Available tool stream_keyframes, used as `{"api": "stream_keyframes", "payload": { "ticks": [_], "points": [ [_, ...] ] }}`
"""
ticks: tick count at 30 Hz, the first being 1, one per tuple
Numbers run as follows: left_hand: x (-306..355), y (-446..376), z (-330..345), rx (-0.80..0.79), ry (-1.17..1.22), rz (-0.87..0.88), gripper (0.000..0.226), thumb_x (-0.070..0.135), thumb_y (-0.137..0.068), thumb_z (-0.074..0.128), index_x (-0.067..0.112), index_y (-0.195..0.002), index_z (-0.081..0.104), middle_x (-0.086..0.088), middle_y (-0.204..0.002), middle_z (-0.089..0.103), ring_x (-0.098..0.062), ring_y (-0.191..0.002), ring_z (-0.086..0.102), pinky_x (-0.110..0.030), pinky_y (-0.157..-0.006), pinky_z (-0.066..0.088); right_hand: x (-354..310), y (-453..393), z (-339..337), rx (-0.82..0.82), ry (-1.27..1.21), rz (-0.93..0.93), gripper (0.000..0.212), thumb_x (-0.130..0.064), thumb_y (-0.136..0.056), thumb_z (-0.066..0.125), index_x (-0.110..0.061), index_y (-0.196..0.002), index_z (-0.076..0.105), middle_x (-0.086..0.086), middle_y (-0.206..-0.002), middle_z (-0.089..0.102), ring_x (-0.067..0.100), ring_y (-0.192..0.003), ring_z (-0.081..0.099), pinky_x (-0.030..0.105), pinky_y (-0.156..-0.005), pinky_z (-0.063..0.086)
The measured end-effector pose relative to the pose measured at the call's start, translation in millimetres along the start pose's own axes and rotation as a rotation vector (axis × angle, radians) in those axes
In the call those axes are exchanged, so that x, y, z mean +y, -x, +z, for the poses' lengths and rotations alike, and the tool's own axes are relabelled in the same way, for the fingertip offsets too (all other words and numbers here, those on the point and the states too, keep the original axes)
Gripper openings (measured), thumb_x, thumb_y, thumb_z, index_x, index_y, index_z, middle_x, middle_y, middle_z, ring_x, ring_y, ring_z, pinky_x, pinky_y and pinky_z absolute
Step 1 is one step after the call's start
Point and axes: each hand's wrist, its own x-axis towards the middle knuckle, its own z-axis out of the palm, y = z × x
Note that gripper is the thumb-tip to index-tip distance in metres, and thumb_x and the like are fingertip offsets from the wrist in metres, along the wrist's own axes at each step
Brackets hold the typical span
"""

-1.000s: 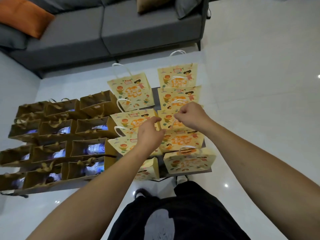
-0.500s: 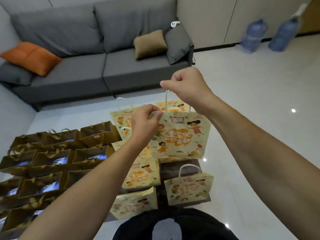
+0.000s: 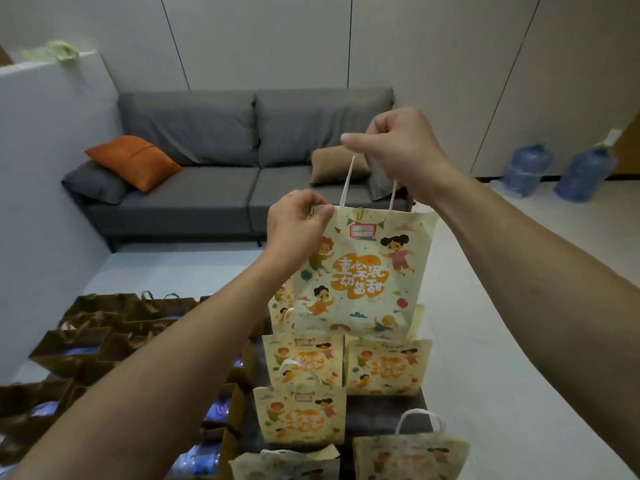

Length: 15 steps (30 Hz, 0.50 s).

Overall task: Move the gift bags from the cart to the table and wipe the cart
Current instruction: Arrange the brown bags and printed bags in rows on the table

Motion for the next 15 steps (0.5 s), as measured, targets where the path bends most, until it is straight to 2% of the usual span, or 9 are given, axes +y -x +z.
{"api": "stream_keyframes", "payload": {
  "ticks": [2, 6, 9, 12, 15],
  "points": [
    [-4.2, -9.1, -17.9, 0.008, -0.007, -0.008, 0.008, 0.033, -0.094, 0.068, 0.034, -0.086, 0.065, 0.005, -0.099, 0.068, -0.015, -0.094, 0.07, -0.041, -0.078, 0.062, -6.9, -12.8, 12.8, -0.018, 0.027, -0.008, 0.043, -0.032, -0.083, 0.08, -0.017, -0.056, 0.052, -0.015, -0.043, 0.046, -0.002, -0.041, 0.043, 0.028, -0.055, 0.043],
    [-14.7, -28.9, -47.5, 0.004, -0.048, -0.021, 0.01, 0.033, -0.095, 0.068, 0.036, -0.086, 0.064, 0.005, -0.101, 0.069, -0.013, -0.091, 0.071, -0.037, -0.074, 0.063, -17.0, -35.4, 40.9, -0.042, 0.083, -0.05, 0.04, -0.032, -0.085, 0.078, -0.017, -0.057, 0.054, -0.01, -0.05, 0.051, -0.001, -0.045, 0.048, 0.027, -0.061, 0.053],
    [-27.9, -40.6, -62.6, 0.015, -0.105, -0.019, 0.011, 0.034, -0.093, 0.07, 0.038, -0.085, 0.064, 0.007, -0.098, 0.069, -0.011, -0.089, 0.071, -0.036, -0.073, 0.063, -16.7, -47.1, 61.8, -0.056, 0.117, -0.085, 0.042, -0.031, -0.086, 0.078, -0.017, -0.056, 0.052, -0.01, -0.05, 0.047, -0.002, -0.043, 0.043, 0.016, -0.052, 0.042],
    [-49.4, -49.7, -75.6, 0.002, -0.211, -0.019, 0.009, 0.031, -0.09, 0.074, 0.033, -0.098, 0.071, 0.011, -0.099, 0.07, -0.006, -0.087, 0.07, -0.032, -0.073, 0.063, -7.9, -55.8, 84.2, -0.081, 0.157, -0.087, 0.041, -0.032, -0.085, 0.078, -0.013, -0.057, 0.055, -0.008, -0.052, 0.049, -0.001, -0.044, 0.043, 0.022, -0.057, 0.046],
    [-74.1, -57.0, -80.6, -0.009, -0.309, -0.033, 0.017, 0.03, -0.089, 0.076, 0.029, -0.106, 0.075, 0.012, -0.098, 0.071, -0.005, -0.085, 0.068, -0.031, -0.074, 0.062, 4.5, -60.2, 107.4, -0.085, 0.21, -0.069, 0.043, -0.031, -0.085, 0.079, -0.013, -0.055, 0.054, -0.011, -0.049, 0.047, 0.001, -0.046, 0.042, 0.018, -0.054, 0.039]
  ]
}}
